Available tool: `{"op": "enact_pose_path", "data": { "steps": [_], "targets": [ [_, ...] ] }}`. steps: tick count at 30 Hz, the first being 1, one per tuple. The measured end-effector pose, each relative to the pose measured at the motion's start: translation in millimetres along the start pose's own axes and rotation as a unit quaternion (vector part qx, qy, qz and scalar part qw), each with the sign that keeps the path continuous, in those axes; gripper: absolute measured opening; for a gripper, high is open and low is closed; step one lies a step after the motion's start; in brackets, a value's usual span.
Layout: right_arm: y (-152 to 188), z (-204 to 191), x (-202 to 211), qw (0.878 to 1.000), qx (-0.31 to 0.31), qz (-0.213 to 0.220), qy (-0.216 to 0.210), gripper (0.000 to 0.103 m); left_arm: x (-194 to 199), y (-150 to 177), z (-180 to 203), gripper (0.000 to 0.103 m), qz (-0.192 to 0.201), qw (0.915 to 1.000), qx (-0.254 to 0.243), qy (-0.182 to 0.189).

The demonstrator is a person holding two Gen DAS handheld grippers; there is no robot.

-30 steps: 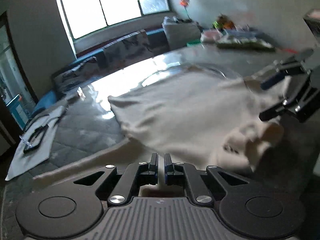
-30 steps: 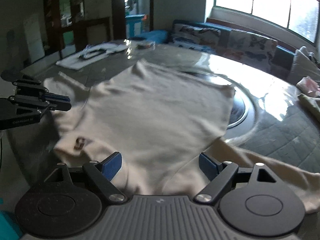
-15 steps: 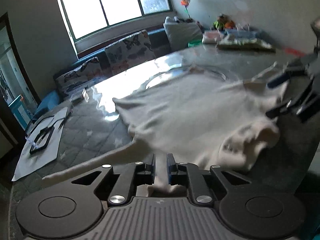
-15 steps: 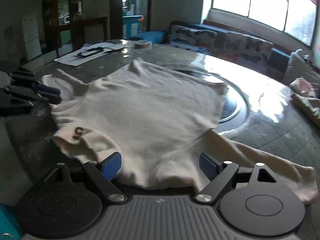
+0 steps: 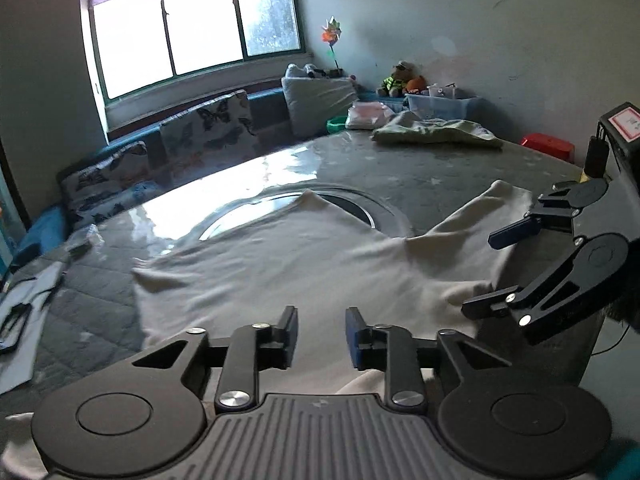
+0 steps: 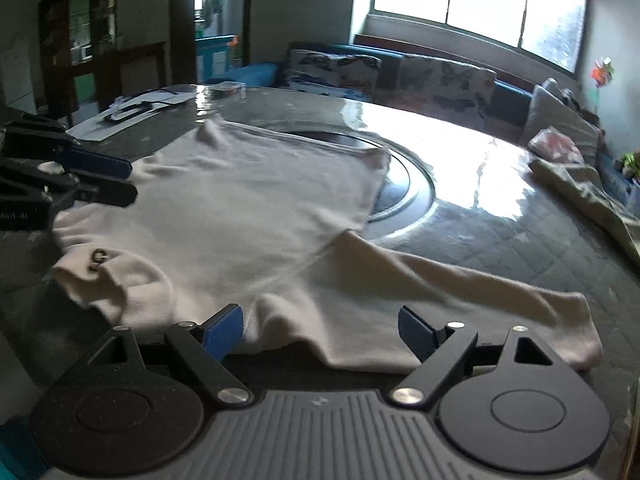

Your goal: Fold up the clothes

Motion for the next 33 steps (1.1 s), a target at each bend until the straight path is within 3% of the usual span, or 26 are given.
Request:
{"op": "enact_pose_path", "data": {
  "steps": [3,5,8,12,16,27,33],
  "targets": [
    [-0.1,9.6,0.7,1.0,-0.022,0.005,0.005,0.089,-15.4,-1.5,5.8,0.04,-0.022,0.9994,0.021,0.014],
    [-1.9,18.3,2.7,0.999,-0.04,0.01,0.011,0.096,-24.3,-0.5,7.7,0.046,-0.037,0.9987,0.033,0.014],
    [-4.9,30.2,2.3,0.997,-0.074,0.007,0.001,0.098,-31.5,1.4,7.4,0.047,-0.054,0.9971,0.051,0.018],
    [-4.6,42.8,2.8,0.995,-0.102,0.004,0.0,0.101,-35.6,0.4,5.1,0.055,-0.063,0.9952,0.07,0.023],
    [1.2,55.2,-1.1,0.991,-0.131,0.003,0.007,0.103,-39.5,-3.0,6.1,0.055,-0.065,0.9944,0.078,0.026],
    [22.2,71.2,-7.9,0.992,-0.092,-0.025,0.085,0.103,-51.0,1.6,36.9,0.055,-0.081,0.9952,0.028,0.047],
    [19.7,82.5,-0.9,0.99,-0.113,-0.017,0.08,0.103,-55.4,-0.6,38.7,0.059,-0.093,0.994,0.035,0.045]
  ]
}}
Point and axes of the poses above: each gripper's, at about its wrist camera, not at the fingertips, and x roughly against the way its jaws point, z to its right, y to its underside, the point moved 9 cm from there along -x, roughly the way its jaws point, and after that the axes turned 10 degrees about -z, right-handed, at the moved point
